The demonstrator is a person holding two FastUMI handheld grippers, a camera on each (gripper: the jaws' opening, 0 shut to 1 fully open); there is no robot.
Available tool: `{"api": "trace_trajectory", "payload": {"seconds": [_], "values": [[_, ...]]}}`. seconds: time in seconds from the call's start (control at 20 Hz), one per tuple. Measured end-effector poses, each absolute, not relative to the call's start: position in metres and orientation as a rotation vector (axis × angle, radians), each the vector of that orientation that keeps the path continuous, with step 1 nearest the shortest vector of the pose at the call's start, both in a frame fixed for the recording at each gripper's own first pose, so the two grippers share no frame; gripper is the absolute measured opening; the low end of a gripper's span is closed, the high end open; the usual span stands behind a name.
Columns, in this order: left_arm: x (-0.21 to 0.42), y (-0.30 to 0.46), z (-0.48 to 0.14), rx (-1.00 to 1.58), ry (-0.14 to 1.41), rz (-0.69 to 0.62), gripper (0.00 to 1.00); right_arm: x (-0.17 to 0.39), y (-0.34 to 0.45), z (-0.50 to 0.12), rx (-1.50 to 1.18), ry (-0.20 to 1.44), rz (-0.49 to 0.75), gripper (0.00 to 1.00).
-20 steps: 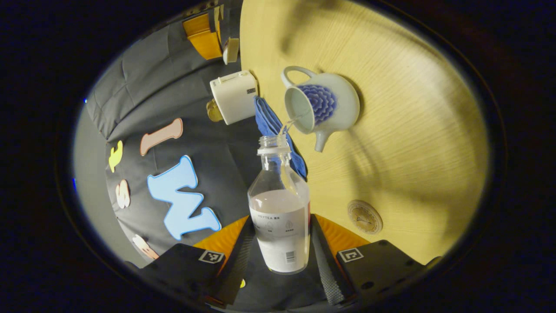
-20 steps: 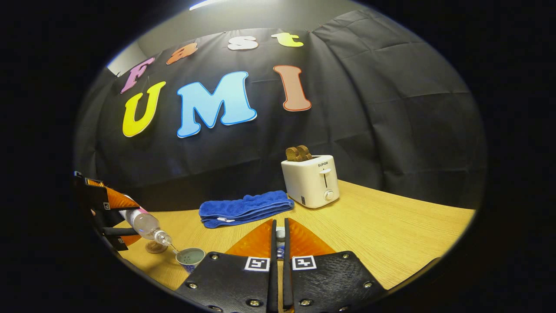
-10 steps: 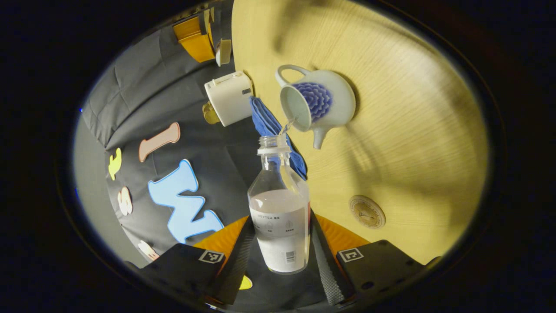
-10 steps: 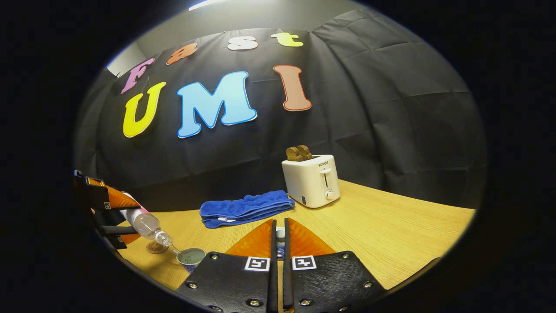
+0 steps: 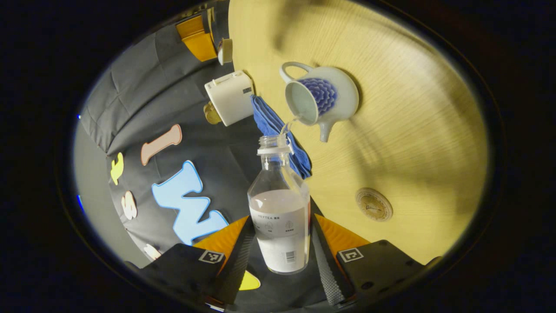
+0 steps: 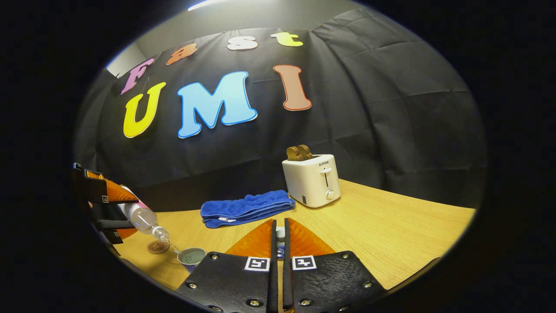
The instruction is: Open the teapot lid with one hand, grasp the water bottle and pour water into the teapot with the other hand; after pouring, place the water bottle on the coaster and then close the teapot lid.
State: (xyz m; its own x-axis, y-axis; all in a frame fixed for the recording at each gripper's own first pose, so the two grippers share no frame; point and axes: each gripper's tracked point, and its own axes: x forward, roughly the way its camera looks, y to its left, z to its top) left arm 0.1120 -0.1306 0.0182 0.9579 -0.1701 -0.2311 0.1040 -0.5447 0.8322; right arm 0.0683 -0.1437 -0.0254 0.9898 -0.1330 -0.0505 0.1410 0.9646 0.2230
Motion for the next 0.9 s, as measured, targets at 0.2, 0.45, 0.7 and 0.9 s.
{"api": "trace_trajectory", "payload": {"seconds": [0.2, 0.45, 0.7, 0.9], "values": [[0.112, -0.131, 0.024, 2.136, -0.052, -0.346, 0.85, 0.068, -0.146, -0.025, 0.228, 0.035, -0.139, 0.05], [0.112, -0.132, 0.031, 2.155, -0.062, -0.333, 0.85, 0.069, -0.146, -0.025, 0.231, 0.037, -0.140, 0.05], [0.113, -0.138, 0.038, 2.181, -0.079, -0.328, 0.85, 0.070, -0.145, -0.027, 0.234, 0.038, -0.136, 0.05], [0.112, -0.144, 0.044, 2.207, -0.101, -0.324, 0.85, 0.070, -0.145, -0.027, 0.238, 0.036, -0.134, 0.05]]}}
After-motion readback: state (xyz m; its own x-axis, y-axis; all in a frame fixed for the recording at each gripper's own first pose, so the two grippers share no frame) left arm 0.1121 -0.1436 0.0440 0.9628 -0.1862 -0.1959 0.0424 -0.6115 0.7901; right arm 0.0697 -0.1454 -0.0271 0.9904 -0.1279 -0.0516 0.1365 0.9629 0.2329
